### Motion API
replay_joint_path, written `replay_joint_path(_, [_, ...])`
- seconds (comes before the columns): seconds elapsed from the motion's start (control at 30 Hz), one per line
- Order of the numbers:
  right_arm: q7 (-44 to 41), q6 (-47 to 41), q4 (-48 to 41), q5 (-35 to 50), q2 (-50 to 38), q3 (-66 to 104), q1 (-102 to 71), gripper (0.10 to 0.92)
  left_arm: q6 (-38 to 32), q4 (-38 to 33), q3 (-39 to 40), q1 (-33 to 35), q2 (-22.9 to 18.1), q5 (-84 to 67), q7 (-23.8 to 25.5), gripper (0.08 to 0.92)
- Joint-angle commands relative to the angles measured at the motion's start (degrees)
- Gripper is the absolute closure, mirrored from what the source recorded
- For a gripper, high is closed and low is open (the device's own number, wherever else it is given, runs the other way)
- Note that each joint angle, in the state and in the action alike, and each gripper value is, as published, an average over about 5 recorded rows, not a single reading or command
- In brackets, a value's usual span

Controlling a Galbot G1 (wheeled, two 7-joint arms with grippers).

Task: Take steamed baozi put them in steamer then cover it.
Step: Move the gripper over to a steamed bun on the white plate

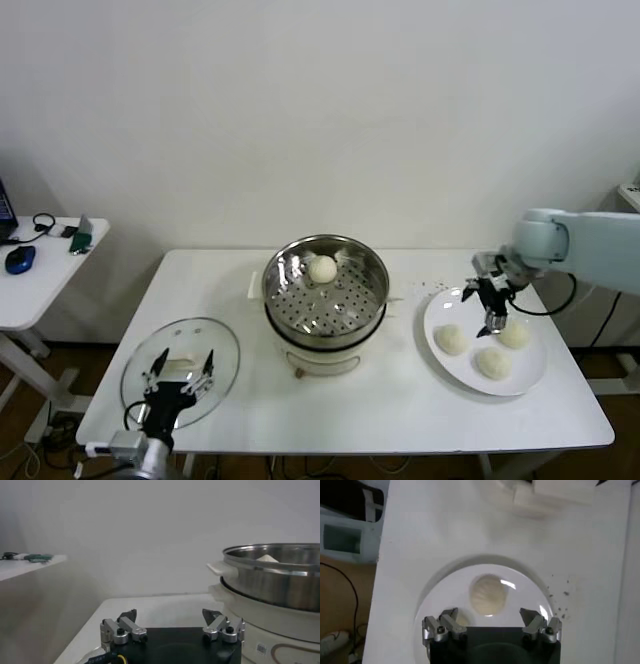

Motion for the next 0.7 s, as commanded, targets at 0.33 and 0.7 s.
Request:
replay_joint_path(0.33, [2.7, -3.4, -11.8, -7.4, 3.5, 18.3, -22.0, 0.203, -0.6, 0.6, -0.4, 0.9, -0.1, 0.1, -0.2, 0.177])
replay_joint_path(0.7, [1.2, -2.7, -13.3, -8.6, 3.4, 19.5, -23.0, 0.203, -0.6, 0.5, -0.5, 1.0, 0.1, 0.0, -0.2, 0.177])
